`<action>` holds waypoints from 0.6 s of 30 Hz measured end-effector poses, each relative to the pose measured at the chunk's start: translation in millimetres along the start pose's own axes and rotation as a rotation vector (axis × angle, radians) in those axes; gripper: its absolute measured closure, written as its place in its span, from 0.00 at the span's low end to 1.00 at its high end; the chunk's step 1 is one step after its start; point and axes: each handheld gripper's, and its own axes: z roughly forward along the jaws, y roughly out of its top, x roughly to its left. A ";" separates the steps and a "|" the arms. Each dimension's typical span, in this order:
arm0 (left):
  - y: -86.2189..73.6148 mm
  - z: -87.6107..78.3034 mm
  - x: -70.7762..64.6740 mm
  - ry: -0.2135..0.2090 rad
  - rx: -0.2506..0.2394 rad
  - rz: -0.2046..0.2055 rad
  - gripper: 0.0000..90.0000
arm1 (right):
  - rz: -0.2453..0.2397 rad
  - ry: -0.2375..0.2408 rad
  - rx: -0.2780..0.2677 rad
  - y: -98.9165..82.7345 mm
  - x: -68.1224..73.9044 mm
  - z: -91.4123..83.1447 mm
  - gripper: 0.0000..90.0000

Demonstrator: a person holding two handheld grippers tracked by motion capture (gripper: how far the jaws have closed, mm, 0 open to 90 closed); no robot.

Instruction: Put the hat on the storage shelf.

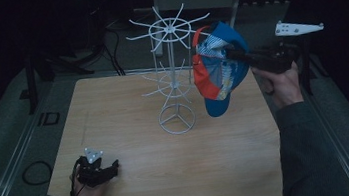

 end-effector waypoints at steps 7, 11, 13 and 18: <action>0.0 0.0 -0.3 0.000 0.000 -0.002 0.30 | 0.018 -0.018 0.020 -11.5 -6.2 -0.7 0.92; 0.0 0.0 -0.4 0.000 0.000 -0.003 0.30 | 0.015 -0.028 0.040 -15.3 -7.0 1.8 0.87; 0.0 0.0 -0.4 0.001 0.000 -0.003 0.30 | 0.016 -0.028 0.043 -16.5 -7.5 2.7 0.85; 0.0 0.0 -0.4 0.000 0.000 -0.003 0.30 | 0.016 -0.028 0.054 -17.9 -7.7 2.9 0.77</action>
